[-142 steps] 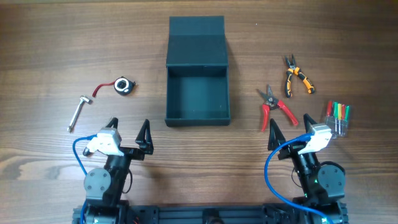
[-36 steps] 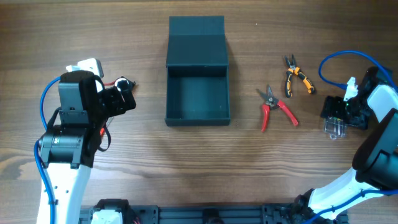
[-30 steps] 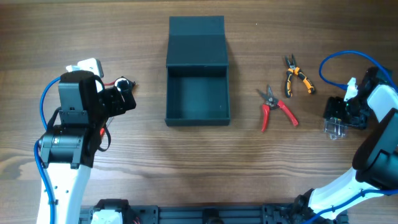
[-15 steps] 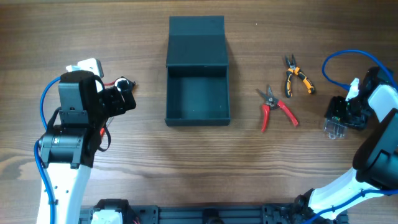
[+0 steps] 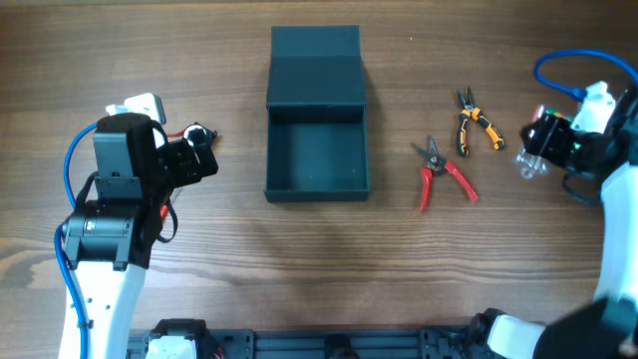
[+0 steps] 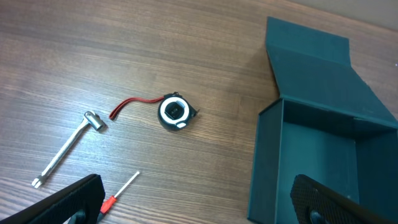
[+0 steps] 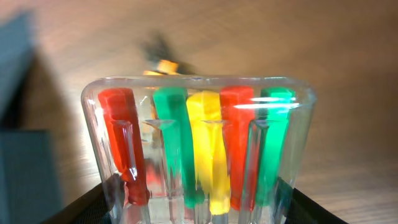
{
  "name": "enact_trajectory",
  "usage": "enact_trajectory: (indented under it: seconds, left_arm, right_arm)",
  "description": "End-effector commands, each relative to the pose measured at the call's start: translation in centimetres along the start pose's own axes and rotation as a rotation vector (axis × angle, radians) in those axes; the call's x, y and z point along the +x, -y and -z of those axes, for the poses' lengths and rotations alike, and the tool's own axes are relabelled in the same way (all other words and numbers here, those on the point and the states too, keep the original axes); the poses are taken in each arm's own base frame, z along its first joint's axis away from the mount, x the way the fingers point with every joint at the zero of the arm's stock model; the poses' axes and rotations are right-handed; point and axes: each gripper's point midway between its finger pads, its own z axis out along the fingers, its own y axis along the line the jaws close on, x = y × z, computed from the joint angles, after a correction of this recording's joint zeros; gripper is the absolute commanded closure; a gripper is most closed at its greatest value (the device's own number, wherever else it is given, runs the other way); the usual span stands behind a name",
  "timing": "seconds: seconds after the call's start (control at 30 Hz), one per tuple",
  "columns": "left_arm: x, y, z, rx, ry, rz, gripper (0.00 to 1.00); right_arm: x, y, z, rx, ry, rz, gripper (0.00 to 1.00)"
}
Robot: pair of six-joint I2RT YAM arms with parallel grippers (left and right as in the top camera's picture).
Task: Pack container
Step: 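Carry the screwdriver case into the green box and lower it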
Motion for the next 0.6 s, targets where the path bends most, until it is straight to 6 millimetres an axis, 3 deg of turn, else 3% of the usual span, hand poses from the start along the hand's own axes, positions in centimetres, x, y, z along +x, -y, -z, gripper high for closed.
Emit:
enact_trajectory:
  seconds: [0.0, 0.13, 0.2, 0.3, 0.43, 0.53, 0.57]
  left_arm:
    - [-0.7, -0.2, 0.4, -0.006, 0.018, -0.010, 0.00]
    - [-0.7, -0.2, 0.4, -0.006, 0.018, -0.010, 0.00]
    - [-0.7, -0.2, 0.4, -0.006, 0.018, -0.010, 0.00]
    - [-0.7, -0.2, 0.4, -0.006, 0.018, -0.010, 0.00]
    - [-0.7, -0.2, 0.4, -0.006, 0.018, -0.010, 0.00]
    - [-0.7, -0.2, 0.4, -0.006, 0.018, -0.010, 0.00]
    - [-0.7, -0.2, 0.4, -0.006, 0.018, -0.010, 0.00]
  right_arm:
    - [-0.8, -8.8, 4.3, -0.205, 0.115, 0.170, 0.96]
    - [0.9, -16.4, 5.8, -0.344, 0.128, 0.305, 0.96]
    - [1.9, -20.9, 5.6, -0.417, 0.127, 0.344, 0.96]
    - [2.8, -25.4, 4.8, -0.460, 0.155, 0.431, 0.96]
    - [5.0, -30.4, 2.0, -0.489, 0.149, 0.539, 0.96]
    - [6.5, -32.0, -0.6, -0.503, 0.103, 0.569, 0.96]
    - [7.4, -32.7, -2.3, -0.505, 0.077, 0.582, 0.96]
